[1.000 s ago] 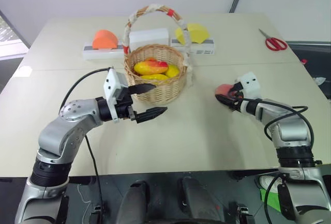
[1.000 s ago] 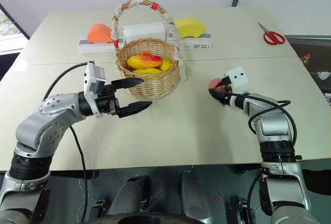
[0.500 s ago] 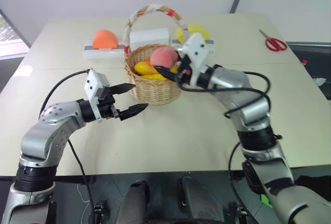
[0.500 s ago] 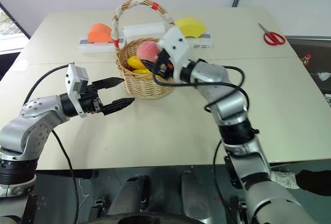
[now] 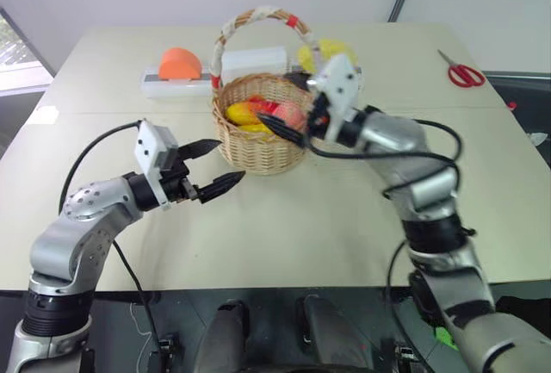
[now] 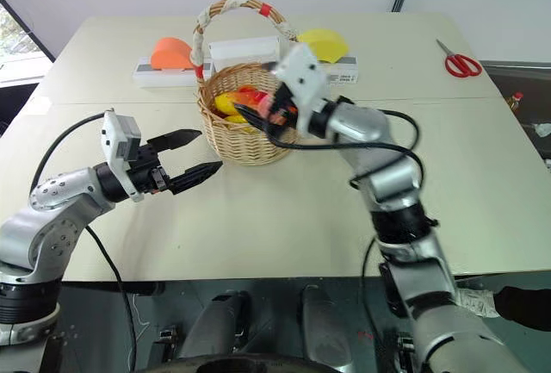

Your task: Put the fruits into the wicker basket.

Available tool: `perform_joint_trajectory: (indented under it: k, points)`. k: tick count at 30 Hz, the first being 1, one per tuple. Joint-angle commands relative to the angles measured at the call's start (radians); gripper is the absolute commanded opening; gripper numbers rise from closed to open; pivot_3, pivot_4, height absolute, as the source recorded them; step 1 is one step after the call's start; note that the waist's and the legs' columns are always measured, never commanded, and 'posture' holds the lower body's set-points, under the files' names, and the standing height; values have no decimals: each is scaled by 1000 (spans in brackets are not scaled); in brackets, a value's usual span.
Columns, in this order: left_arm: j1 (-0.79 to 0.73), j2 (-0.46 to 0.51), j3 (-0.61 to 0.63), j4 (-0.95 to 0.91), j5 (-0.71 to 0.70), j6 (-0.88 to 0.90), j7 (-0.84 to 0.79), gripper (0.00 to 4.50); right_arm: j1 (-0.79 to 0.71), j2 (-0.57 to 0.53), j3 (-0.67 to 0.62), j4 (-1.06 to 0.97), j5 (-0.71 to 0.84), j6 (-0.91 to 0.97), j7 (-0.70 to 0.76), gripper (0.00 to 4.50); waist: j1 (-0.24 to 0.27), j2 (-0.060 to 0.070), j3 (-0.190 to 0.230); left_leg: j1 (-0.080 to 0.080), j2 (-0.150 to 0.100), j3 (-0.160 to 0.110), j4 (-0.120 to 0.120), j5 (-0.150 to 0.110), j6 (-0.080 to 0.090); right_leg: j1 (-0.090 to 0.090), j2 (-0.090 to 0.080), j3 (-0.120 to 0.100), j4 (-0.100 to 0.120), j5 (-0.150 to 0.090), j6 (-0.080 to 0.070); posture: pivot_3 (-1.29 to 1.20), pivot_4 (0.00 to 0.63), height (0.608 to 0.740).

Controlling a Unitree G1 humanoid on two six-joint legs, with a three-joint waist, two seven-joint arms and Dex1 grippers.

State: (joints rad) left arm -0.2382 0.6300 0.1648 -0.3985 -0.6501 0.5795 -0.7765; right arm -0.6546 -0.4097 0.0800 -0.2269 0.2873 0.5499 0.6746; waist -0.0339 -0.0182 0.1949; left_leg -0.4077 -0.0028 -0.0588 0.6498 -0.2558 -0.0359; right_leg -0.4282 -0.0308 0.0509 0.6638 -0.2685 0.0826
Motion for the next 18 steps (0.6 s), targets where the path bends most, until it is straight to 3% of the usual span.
perform_joint_trajectory:
  k: [1,9,10,12,18]
  points:
    - [-16,-6,13,-10,-8,-19,5,4500,36,-23,-75,-76,59,62,-17,4462,-10,0,0,0,0,0,0,0,0,0,0,0,0,0,0,0,150,740]
    - [-41,-24,-9,11,2,-23,0,4500,-80,148,-95,234,-26,-25,-247,4462,-14,0,0,3,2,1,-1,0,0,0,5,1,2,0,-1,0,150,740]
    - [-44,-26,-11,11,2,-23,1,4500,-99,166,-94,279,-34,-50,-257,4232,-13,0,0,3,2,1,-1,0,-1,0,5,1,2,0,-1,0,150,740]
    - [-47,-29,-13,5,0,-21,8,4500,-121,186,-97,341,-36,-91,-253,3556,-11,0,0,2,2,1,-1,0,-1,0,5,1,2,0,-1,0,150,740]
    - [-17,-30,-3,-29,-13,-14,24,4500,-144,205,-119,403,-21,-151,-254,376,-8,0,0,1,0,1,-1,0,0,0,1,1,1,0,-1,0,150,740]
